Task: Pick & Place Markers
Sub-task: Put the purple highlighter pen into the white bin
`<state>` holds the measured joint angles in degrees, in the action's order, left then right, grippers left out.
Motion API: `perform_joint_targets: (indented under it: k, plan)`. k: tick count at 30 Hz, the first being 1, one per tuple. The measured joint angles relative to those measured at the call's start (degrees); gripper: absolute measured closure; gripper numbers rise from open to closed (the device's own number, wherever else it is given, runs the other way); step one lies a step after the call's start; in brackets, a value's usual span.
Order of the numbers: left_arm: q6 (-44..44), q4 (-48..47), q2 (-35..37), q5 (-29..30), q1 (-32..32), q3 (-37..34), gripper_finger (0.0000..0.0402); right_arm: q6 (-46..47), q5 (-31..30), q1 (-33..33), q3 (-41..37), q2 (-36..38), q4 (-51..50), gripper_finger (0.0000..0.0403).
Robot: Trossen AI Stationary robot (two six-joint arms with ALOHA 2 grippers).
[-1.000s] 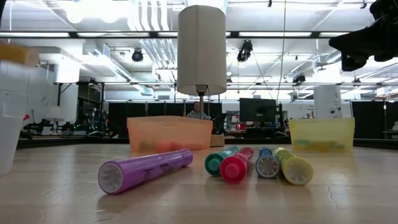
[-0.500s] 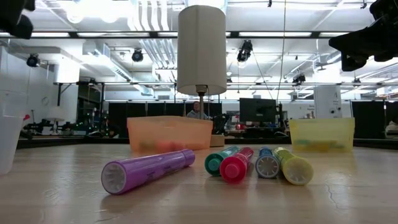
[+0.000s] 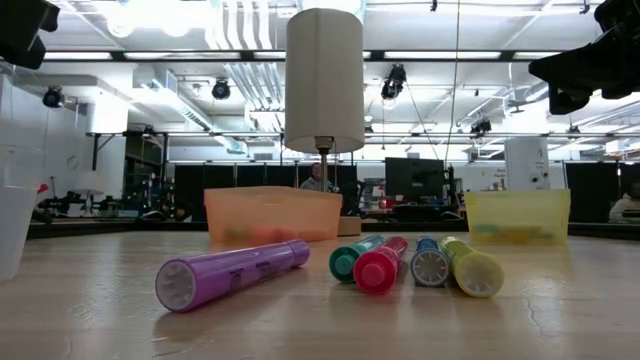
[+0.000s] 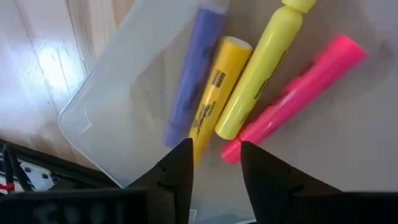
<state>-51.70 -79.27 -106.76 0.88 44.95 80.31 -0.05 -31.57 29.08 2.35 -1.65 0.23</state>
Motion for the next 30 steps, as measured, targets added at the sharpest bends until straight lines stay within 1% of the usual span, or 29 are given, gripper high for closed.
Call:
perform_joint_targets:
  k: [3, 8, 18, 23, 30]
  plan:
    - [-0.77, 0.00, 0.00, -0.03, -0.20, 0.00, 0.0266, 0.00, 0.00, 0.00, 0.00, 0.00, 0.00, 0.0394]
    - [-0.94, -0.58, -0.01, -0.04, -0.28, 0.28, 0.0264, 0.00, 0.00, 0.01, 0.00, 0.00, -0.01, 0.0394]
    - [-2.81, -4.70, 0.00, -0.03, -1.13, 3.78, 0.0264, 0.00, 0.00, 0.00, 0.00, 0.00, -0.01, 0.0394]
    - [-5.41, -2.20, 0.00, 0.00, -2.52, 5.49, 0.0264, 0.00, 0.00, 0.00, 0.00, 0.00, 0.00, 0.0394]
    - [-11.49, 0.51, 0.04, 1.76, -6.79, 8.81, 0.0264, 0.00, 0.00, 0.00, 0.00, 0.00, 0.00, 0.0394]
